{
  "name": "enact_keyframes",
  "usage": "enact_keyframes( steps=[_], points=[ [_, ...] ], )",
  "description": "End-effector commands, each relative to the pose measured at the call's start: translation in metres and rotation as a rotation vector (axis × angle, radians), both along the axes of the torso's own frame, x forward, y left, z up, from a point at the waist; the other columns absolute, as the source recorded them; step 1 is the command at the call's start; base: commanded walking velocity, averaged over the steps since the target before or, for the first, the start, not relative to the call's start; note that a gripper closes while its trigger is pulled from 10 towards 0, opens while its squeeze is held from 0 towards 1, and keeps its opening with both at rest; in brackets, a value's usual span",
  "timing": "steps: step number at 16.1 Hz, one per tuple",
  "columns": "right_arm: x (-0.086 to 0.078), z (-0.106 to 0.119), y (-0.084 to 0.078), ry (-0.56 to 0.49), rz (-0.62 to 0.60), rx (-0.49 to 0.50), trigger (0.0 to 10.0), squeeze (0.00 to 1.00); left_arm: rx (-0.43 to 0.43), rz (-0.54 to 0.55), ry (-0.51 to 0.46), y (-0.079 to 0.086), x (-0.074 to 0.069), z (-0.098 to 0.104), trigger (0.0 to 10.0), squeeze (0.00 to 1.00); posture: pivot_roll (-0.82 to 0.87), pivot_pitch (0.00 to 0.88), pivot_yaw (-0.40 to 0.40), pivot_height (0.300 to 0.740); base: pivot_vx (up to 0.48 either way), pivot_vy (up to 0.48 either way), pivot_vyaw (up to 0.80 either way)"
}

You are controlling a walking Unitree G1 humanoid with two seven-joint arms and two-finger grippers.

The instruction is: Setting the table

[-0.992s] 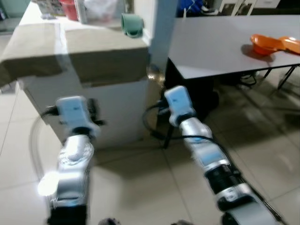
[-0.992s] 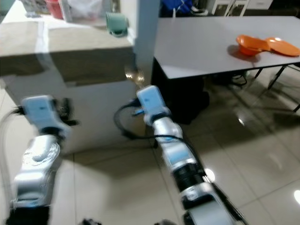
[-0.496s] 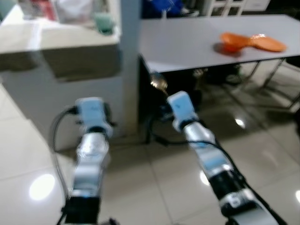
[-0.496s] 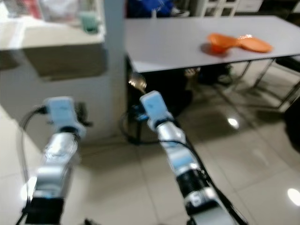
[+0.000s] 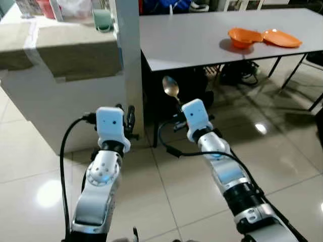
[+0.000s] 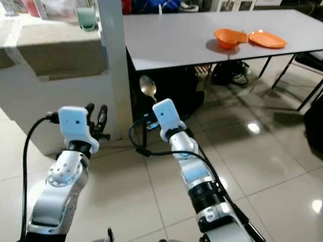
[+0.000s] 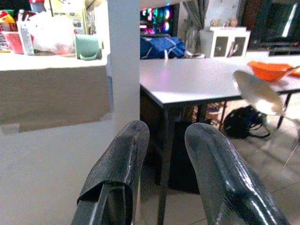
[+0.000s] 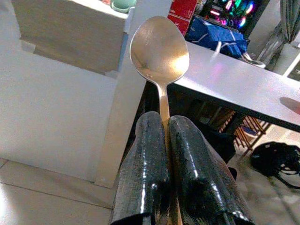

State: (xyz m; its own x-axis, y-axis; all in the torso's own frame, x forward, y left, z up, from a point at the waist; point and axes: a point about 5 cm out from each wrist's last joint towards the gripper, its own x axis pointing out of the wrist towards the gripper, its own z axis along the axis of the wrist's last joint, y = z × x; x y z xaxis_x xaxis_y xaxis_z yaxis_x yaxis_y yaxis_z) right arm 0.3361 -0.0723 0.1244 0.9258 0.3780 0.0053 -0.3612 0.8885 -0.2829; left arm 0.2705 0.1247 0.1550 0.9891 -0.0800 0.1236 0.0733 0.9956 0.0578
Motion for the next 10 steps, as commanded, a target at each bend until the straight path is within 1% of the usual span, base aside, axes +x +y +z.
enact_keyframes(
  steps=[1, 2, 3, 4, 5, 7, 8, 9, 10],
  points=[
    [0.003, 0.006, -0.002, -0.013, -0.003, 0.001, 10.0, 0.0, 0.045, -0.03, 0.006, -0.007, -0.006, -0.002, 10.0, 0.0, -0.02, 0.068, -0.037, 0.74, 0.0, 0.0, 0.0],
    [0.003, 0.006, -0.002, -0.013, -0.001, -0.001, 10.0, 0.0, 0.032, -0.001, 0.0, -0.003, -0.005, 0.001, 10.0, 0.0, -0.02, 0.075, -0.041, 0.74, 0.0, 0.0, 0.0],
    [0.003, 0.005, -0.002, -0.012, 0.0, -0.003, 10.0, 0.0, 0.03, 0.004, 0.002, -0.002, -0.005, 0.002, 10.0, 0.0, -0.01, 0.078, -0.042, 0.74, 0.0, 0.0, 0.0],
    [0.003, 0.005, -0.002, -0.009, 0.007, -0.008, 10.0, 0.0, 0.015, 0.041, 0.008, 0.004, -0.003, 0.004, 10.0, 0.0, -0.01, 0.079, -0.043, 0.74, 0.0, 0.0, 0.0],
    [0.003, 0.004, -0.001, -0.01, 0.01, -0.009, 10.0, 0.0, 0.012, 0.053, -0.01, 0.007, -0.003, 0.008, 10.0, 0.0, -0.01, 0.079, -0.043, 0.74, 0.0, 0.0, 0.0],
    [0.003, 0.005, 0.001, -0.011, 0.012, -0.005, 10.0, 0.0, 0.018, 0.072, -0.011, 0.01, 0.0, 0.012, 10.0, 0.0, -0.01, 0.078, -0.037, 0.74, 0.403, 0.257, 0.0],
    [0.003, 0.005, 0.001, -0.012, 0.011, -0.001, 10.0, 0.0, 0.021, 0.08, -0.012, 0.01, -0.001, 0.013, 10.0, 0.0, -0.01, 0.079, -0.035, 0.74, 0.416, 0.0, 0.0],
    [0.003, 0.005, 0.002, -0.012, 0.011, 0.001, 10.0, 0.0, 0.017, 0.082, -0.009, 0.01, -0.001, 0.012, 10.0, 0.0, -0.01, 0.079, -0.035, 0.74, 0.416, 0.24, 0.0],
    [0.002, 0.004, 0.002, -0.011, 0.009, 0.002, 10.0, 0.0, 0.03, 0.077, -0.006, 0.01, 0.0, 0.012, 10.0, 0.0, -0.01, 0.08, -0.032, 0.74, 0.416, 0.0, 0.0]
  ],
)
